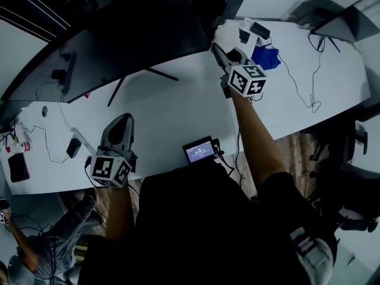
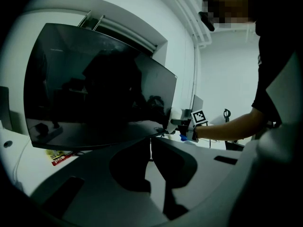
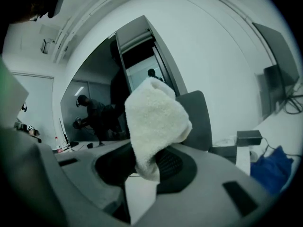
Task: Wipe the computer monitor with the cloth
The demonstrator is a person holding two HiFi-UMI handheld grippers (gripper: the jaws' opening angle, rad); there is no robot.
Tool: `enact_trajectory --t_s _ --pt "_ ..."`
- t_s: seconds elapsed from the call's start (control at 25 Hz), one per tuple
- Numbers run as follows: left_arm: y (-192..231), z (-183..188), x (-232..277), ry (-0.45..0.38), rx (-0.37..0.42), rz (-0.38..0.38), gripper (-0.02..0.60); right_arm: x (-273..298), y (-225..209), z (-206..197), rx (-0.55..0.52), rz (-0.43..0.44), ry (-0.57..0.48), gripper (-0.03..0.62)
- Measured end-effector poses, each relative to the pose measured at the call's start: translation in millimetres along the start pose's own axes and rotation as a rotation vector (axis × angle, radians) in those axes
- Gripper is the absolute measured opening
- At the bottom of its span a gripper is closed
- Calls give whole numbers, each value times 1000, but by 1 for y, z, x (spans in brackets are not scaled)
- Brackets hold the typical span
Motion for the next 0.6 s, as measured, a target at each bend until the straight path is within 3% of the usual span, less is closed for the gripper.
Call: enact_trajectory --t_s 0.48,0.6 --pt "19 -14 -29 -2 -45 63 2 3 -9 -45 400 -80 -121 114" --pt "25 -19 -37 1 -57 73 2 3 -13 -58 602 -77 -222 112"
Point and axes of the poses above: the fingertips, and each gripper's own axes: x forward along the fingers, y to its left, z out of its top, the point moved 6 cm from there along -x, backward along the fingers, and after that the axes turned 8 degrees about z, right-handed, at the moved point
